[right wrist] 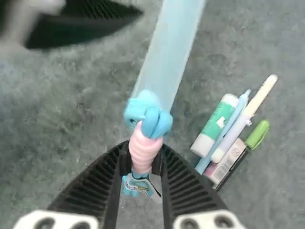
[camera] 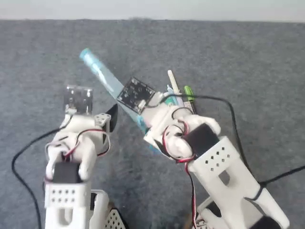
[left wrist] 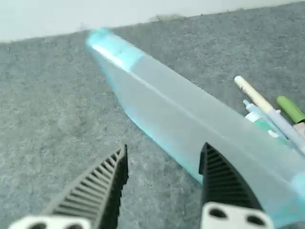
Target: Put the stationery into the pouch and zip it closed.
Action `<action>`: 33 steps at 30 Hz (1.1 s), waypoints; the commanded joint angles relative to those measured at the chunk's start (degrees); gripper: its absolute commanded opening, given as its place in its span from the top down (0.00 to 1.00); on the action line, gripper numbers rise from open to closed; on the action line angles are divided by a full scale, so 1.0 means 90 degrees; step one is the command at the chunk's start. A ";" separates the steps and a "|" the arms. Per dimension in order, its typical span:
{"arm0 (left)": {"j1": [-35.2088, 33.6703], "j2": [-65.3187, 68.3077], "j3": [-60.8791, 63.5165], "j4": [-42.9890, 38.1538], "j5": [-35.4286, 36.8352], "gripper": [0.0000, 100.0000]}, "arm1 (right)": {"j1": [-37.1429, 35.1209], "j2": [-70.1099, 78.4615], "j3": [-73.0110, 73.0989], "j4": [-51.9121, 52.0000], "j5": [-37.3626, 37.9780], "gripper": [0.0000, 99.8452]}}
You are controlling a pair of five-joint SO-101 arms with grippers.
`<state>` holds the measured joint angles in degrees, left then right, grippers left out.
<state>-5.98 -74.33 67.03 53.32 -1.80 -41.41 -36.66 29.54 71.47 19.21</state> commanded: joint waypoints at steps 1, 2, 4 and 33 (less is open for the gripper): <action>0.0107 -0.0606 -0.0278 0.0469 -0.0156 0.76 | 0.0083 -0.0474 0.0352 -0.0298 0.0078 0.99; 0.0205 -0.0674 -0.0327 0.0596 -0.0283 0.76 | 0.0083 -0.0503 0.0449 -0.0308 0.0078 0.99; 0.0440 -0.0733 -0.0347 0.0772 -0.0479 0.76 | 0.0083 -0.0532 0.0664 -0.0357 0.0059 0.99; 0.1162 -0.0772 -0.0591 0.0860 -0.0567 0.68 | 0.0620 -0.2476 0.2872 -0.1744 -0.0498 0.99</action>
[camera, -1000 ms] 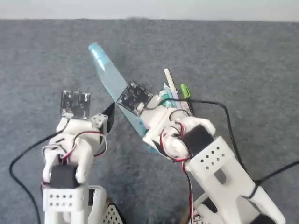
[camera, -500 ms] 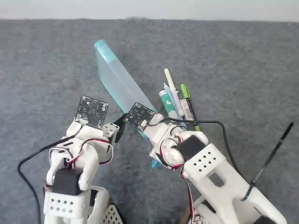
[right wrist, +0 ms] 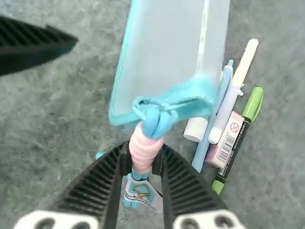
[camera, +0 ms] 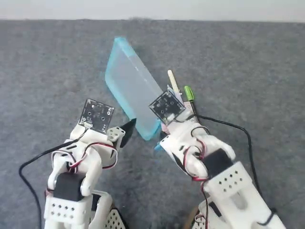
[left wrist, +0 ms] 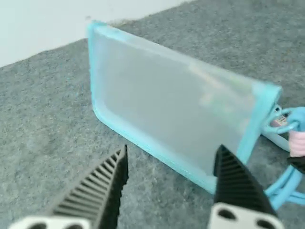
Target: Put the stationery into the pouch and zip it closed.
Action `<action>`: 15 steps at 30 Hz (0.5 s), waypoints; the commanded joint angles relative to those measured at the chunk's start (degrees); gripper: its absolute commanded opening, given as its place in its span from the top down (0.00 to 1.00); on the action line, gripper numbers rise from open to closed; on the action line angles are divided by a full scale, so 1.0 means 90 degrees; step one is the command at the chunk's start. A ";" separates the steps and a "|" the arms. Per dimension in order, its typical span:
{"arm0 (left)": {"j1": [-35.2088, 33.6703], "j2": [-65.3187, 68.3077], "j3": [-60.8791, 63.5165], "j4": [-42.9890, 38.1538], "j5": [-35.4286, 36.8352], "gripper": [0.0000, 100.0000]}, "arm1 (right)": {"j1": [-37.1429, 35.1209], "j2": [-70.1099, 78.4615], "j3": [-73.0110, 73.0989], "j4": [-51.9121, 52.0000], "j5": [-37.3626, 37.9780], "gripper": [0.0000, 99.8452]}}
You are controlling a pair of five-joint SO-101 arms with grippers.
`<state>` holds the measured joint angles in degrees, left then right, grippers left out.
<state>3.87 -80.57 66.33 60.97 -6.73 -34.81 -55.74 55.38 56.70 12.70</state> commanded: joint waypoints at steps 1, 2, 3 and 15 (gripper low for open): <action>0.0078 -0.0078 -0.0571 0.0059 -0.0020 0.68 | -0.0259 -0.0376 0.0068 -0.0103 0.0264 0.99; 0.0078 -0.0088 -0.0620 0.0098 -0.0020 0.68 | -0.0464 -0.0376 0.0147 -0.0112 0.0313 0.99; 0.0068 -0.0088 -0.0640 0.0107 -0.0020 0.68 | -0.0708 -0.0376 0.0215 -0.0112 0.0371 0.99; 0.0078 -0.0479 -0.0630 0.0352 0.0244 0.68 | -0.1480 -0.0386 0.0576 -0.0151 0.0518 0.99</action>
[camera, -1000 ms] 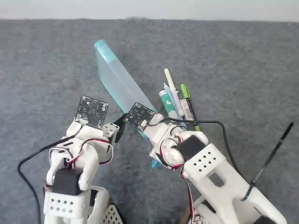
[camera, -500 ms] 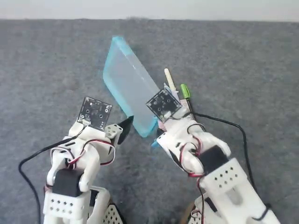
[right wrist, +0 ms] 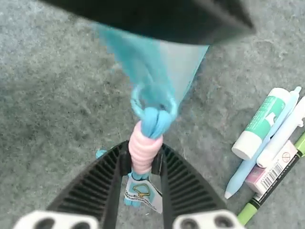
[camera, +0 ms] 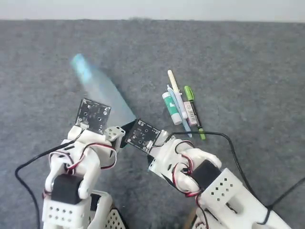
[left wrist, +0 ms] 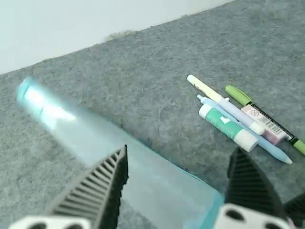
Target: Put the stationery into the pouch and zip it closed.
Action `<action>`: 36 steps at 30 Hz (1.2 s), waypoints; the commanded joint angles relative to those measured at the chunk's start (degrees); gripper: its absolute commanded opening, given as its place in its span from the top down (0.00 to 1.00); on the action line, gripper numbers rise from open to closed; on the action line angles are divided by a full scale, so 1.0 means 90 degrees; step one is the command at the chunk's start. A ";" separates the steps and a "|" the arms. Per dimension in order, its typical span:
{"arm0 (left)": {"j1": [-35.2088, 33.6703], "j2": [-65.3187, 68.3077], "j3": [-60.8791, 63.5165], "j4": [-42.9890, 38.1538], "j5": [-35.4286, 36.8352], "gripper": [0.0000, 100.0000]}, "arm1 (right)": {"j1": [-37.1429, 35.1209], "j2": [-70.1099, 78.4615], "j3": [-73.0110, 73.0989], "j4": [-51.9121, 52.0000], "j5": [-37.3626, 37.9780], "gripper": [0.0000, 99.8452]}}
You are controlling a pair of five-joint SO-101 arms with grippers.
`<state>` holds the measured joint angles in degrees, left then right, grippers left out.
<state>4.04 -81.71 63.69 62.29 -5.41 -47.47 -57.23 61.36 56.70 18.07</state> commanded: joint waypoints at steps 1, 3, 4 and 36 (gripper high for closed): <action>0.0059 -0.0537 -0.0347 0.0332 0.0059 0.68 | -0.0063 -0.0210 -0.0088 -0.0151 -0.0078 0.99; 0.0020 -0.0938 -0.0327 0.0547 -0.0215 0.68 | -0.0063 -0.0210 -0.0098 -0.0151 -0.0107 0.99; -0.0010 -0.1094 -0.0298 0.0625 -0.0352 0.68 | -0.0044 -0.0210 -0.0098 -0.0151 -0.0107 0.99; 0.0254 -0.1153 0.0230 0.0342 0.0010 0.68 | 0.0757 0.2574 -0.4249 0.1451 -0.0244 0.99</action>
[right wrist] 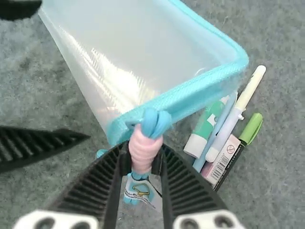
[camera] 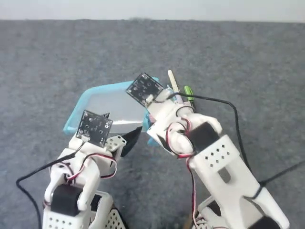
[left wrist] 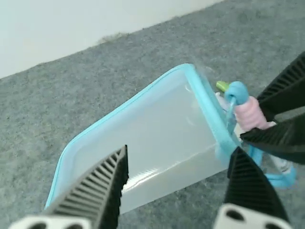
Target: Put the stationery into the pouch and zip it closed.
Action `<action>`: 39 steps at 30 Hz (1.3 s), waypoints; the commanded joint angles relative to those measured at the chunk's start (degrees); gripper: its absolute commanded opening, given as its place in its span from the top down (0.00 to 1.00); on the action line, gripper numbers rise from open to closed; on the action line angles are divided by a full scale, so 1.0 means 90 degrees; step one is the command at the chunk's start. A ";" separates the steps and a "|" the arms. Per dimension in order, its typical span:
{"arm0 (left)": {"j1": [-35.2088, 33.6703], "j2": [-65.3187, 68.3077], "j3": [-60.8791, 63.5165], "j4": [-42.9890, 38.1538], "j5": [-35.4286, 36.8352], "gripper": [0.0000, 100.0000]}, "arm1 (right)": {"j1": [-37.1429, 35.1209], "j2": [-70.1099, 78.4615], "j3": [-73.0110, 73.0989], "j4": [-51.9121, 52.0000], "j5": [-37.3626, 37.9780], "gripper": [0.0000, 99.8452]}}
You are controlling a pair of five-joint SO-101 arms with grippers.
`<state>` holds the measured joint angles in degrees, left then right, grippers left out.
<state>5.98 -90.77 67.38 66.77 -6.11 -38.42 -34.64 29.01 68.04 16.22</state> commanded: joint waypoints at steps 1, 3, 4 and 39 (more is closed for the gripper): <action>0.0049 -0.0156 -0.0181 -0.0156 0.0088 0.68 | -0.0366 0.0132 -0.0762 0.0278 -0.0039 0.99; 0.0068 -0.0156 -0.0171 -0.0156 0.0088 0.68 | -0.0591 0.0220 -0.0928 0.0444 -0.0039 0.99; 0.0078 -0.0156 -0.0171 -0.0156 0.0088 0.68 | -0.0679 0.0239 -0.0987 0.0513 -0.0039 0.99; -0.0518 -0.0156 0.0796 -0.1026 0.0039 0.68 | -0.0757 0.0298 -0.2989 0.2545 0.0596 0.99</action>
<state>3.69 -91.56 75.12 59.74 -5.93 -45.19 -31.12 4.13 90.20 20.62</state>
